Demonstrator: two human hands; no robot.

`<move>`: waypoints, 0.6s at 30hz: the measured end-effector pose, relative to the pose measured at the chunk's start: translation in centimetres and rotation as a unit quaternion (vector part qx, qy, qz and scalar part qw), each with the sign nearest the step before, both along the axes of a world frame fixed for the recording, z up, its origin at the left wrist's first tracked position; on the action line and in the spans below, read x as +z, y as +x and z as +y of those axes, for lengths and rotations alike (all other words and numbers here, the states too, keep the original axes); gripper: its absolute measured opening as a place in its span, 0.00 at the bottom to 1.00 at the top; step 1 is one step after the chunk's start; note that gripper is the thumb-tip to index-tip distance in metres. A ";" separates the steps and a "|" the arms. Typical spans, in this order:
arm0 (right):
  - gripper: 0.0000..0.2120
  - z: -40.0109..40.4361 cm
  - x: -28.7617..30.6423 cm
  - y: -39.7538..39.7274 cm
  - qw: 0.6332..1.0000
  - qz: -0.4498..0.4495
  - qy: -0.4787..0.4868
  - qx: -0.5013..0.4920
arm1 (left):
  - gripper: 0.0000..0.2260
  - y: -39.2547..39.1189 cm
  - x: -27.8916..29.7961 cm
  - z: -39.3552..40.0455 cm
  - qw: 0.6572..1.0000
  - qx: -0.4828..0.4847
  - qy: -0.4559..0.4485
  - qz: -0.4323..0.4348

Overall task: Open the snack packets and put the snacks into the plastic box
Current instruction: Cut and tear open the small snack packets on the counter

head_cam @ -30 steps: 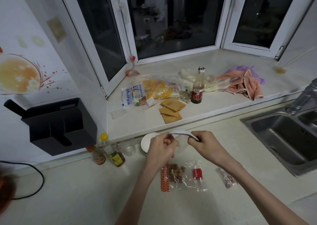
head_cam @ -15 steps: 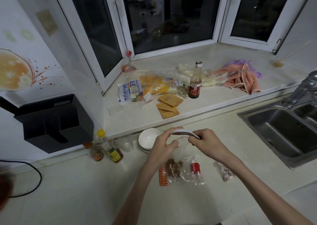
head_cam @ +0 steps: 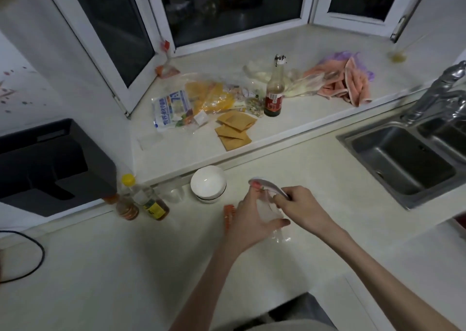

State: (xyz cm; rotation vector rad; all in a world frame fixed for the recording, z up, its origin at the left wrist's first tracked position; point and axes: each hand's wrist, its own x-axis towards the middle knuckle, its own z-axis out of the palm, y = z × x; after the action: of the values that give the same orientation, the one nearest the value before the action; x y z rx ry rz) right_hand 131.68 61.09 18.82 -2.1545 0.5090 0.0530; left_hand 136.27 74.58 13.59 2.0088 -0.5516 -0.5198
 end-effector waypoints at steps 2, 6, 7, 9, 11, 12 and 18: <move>0.16 0.0 -0.7 -0.5 1.000 0.013 -0.002 0.000 | 0.26 -0.4 -0.9 -0.3 0.996 -0.048 0.028 -0.066; 0.18 -0.7 -2.4 -1.5 1.000 0.024 0.000 -0.017 | 0.18 -1.2 -3.1 -0.7 0.994 -0.087 -0.036 -0.056; 0.19 -0.9 -2.9 -1.7 0.999 0.026 -0.011 -0.020 | 0.17 -1.4 -3.6 -0.8 0.993 -0.092 -0.036 -0.067; 0.20 -1.2 -3.9 -2.2 0.998 0.028 -0.048 -0.027 | 0.18 -2.1 -4.7 -1.0 0.991 -0.090 -0.011 -0.098; 0.19 -1.2 -4.7 -2.6 0.995 0.035 -0.083 -0.038 | 0.20 -3.0 -5.7 -1.6 0.986 -0.065 0.035 -0.149; 0.19 -1.1 -5.0 -2.7 0.994 0.039 -0.096 -0.041 | 0.21 -3.4 -5.9 -2.0 0.982 -0.048 0.061 -0.173; 0.18 -1.2 -5.7 -3.0 0.994 0.069 -0.081 -0.037 | 0.12 -3.2 -6.9 -2.8 0.973 0.012 0.068 -0.220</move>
State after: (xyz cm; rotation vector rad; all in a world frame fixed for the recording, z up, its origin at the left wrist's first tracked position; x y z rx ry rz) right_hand 128.65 59.93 13.12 -2.2991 0.6940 0.1237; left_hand 133.05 71.75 6.68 2.2732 -0.7748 -0.0928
